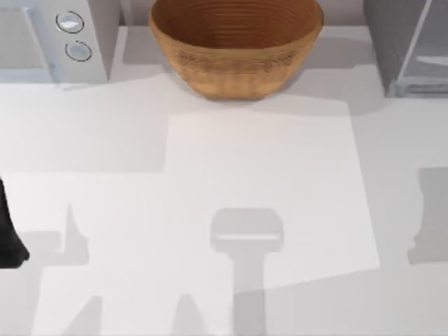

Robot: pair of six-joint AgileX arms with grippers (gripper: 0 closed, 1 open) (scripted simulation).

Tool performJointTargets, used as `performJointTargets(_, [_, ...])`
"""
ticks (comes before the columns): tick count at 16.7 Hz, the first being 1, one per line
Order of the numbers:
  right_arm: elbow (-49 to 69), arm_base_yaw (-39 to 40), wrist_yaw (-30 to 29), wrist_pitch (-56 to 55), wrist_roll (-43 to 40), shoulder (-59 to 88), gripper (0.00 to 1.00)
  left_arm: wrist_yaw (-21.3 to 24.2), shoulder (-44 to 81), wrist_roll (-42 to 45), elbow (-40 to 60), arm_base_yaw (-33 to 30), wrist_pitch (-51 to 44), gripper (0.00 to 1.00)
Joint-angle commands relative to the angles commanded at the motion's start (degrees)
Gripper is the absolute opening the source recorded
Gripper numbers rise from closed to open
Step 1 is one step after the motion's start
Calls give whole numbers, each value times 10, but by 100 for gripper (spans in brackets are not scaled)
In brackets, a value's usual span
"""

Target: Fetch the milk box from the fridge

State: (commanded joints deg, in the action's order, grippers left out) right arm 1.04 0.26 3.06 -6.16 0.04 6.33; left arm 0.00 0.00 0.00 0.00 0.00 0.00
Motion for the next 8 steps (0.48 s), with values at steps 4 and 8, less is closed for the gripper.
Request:
performJointTargets(4, [21,8,63,-145,0,156,0,0,0,0,0,0,0,100])
performJointTargets(8, [43,19,141,-325,3,373,0,0,0,0,0,0,0,100])
